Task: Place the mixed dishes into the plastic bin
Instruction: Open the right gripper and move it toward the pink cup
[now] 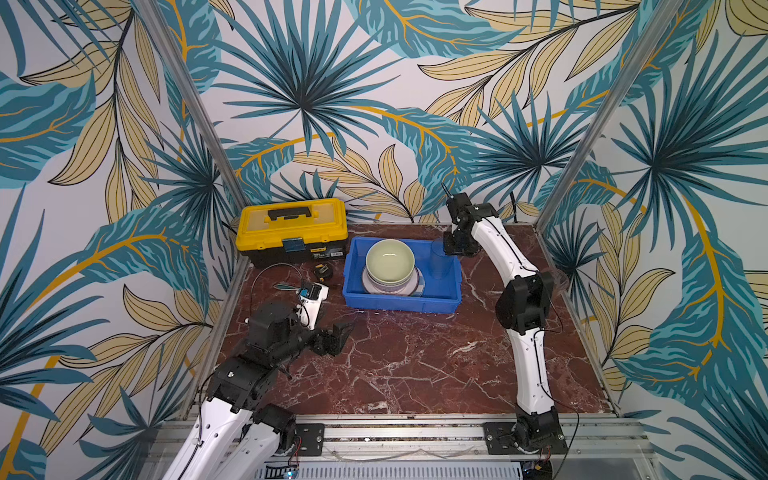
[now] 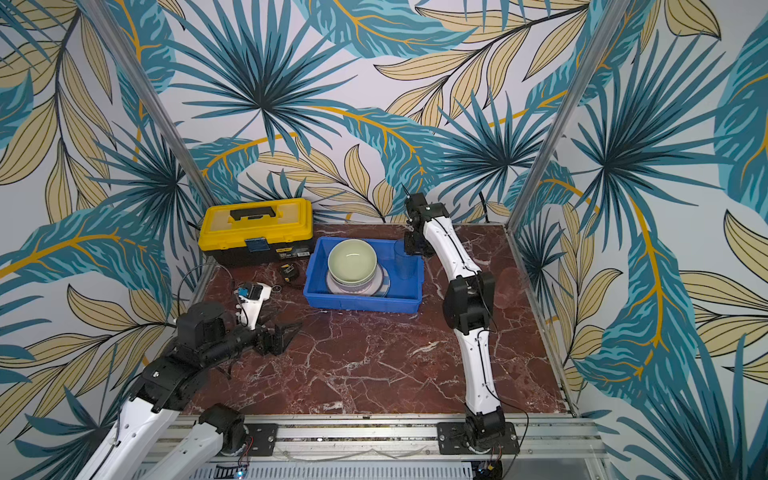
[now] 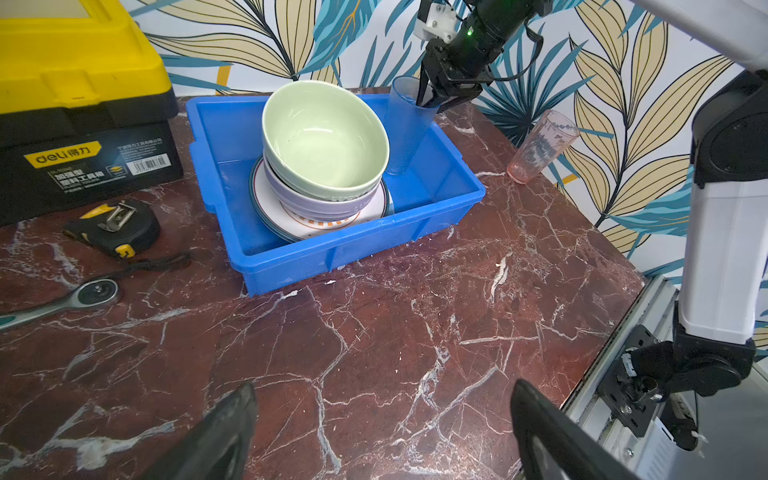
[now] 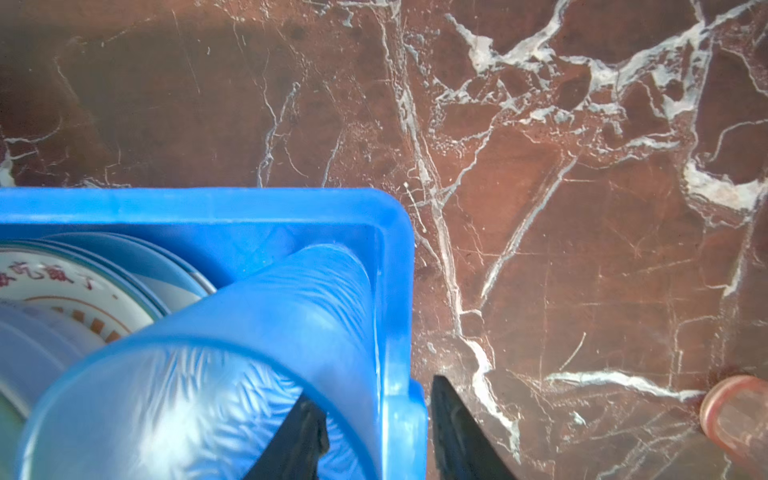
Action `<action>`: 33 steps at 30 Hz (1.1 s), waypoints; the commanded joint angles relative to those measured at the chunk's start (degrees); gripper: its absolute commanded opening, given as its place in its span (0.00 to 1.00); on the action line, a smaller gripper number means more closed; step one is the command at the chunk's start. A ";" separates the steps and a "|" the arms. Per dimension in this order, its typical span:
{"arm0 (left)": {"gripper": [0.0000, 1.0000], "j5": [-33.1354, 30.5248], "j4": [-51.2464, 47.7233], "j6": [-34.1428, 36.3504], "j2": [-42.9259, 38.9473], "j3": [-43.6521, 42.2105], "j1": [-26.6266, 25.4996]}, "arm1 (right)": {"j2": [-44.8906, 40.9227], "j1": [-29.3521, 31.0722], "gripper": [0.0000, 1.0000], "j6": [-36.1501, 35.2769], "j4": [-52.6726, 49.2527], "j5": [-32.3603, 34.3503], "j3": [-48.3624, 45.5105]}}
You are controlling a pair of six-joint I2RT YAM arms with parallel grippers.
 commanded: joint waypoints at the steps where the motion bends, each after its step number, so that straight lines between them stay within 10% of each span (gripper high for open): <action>1: 0.95 0.58 0.84 0.53 -0.25 -0.55 0.15 | -5.02 0.28 0.45 0.26 1.10 0.52 -1.24; 11: 0.95 0.77 0.82 0.35 -0.15 -0.56 0.12 | -9.89 0.28 0.48 -0.12 1.69 -2.19 -1.59; 21: 0.96 1.02 1.02 0.26 -0.03 -0.64 0.08 | -22.76 -0.27 0.52 -4.97 -0.90 14.05 -10.53; 33: 0.96 2.60 1.38 -0.22 1.11 -0.73 -0.17 | -42.63 -8.63 0.50 -5.29 -3.83 17.74 -31.23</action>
